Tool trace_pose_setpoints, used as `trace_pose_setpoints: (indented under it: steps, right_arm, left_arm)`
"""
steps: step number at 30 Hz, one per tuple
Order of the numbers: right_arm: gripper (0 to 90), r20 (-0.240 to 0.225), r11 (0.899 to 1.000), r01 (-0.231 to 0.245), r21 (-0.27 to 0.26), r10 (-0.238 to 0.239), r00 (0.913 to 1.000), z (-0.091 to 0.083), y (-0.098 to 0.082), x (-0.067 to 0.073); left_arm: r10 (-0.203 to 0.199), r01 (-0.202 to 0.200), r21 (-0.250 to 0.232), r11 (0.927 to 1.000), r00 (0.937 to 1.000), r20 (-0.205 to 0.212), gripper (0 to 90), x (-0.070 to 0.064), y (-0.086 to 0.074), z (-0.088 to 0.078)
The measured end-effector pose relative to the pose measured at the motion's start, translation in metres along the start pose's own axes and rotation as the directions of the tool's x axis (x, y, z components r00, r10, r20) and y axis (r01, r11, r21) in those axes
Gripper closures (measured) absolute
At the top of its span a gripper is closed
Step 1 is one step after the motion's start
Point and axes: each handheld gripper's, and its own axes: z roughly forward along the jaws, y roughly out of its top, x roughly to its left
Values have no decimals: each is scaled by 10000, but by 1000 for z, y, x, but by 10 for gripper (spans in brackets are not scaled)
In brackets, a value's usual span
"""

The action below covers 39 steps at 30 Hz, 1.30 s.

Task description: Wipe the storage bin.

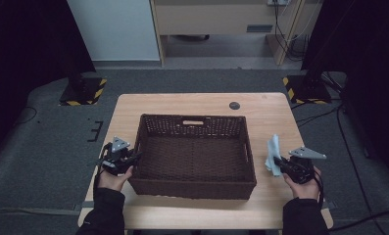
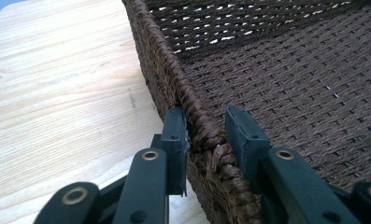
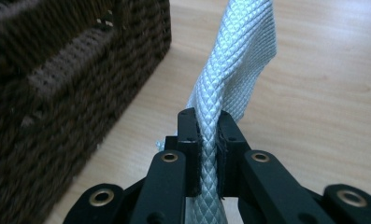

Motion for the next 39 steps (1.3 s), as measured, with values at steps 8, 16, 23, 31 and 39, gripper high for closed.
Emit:
trace_pose_setpoints:
  steps: [8, 16, 23, 31, 39]
  right_arm:
    - [834, -220, 9984, 370, -417, -379, 9990, 9, 20, 4]
    - [836, -509, 9943, 679, -828, -722, 9961, 26, 44, 5]
    - [836, -798, 9853, 1201, -1213, -1303, 9882, 39, 58, 11]
    - [839, -1333, 9872, 1549, -368, -1584, 9783, 68, 51, 16]
    - [838, -1787, 9813, 1320, 1404, -1060, 9782, 92, 31, 11]
  left_arm:
    - [63, -62, 94, 9999, 9999, -126, 690, -11, 1, 0]
    - [26, -25, 100, 9999, 9999, -141, 688, -12, 0, 0]
    - [120, -118, 147, 9998, 9998, -168, 687, -12, 1, 0]
    - [87, -85, 130, 9999, 9998, -150, 686, -12, 1, 0]
    - [110, -108, 139, 9998, 9998, -150, 684, -12, 1, 0]
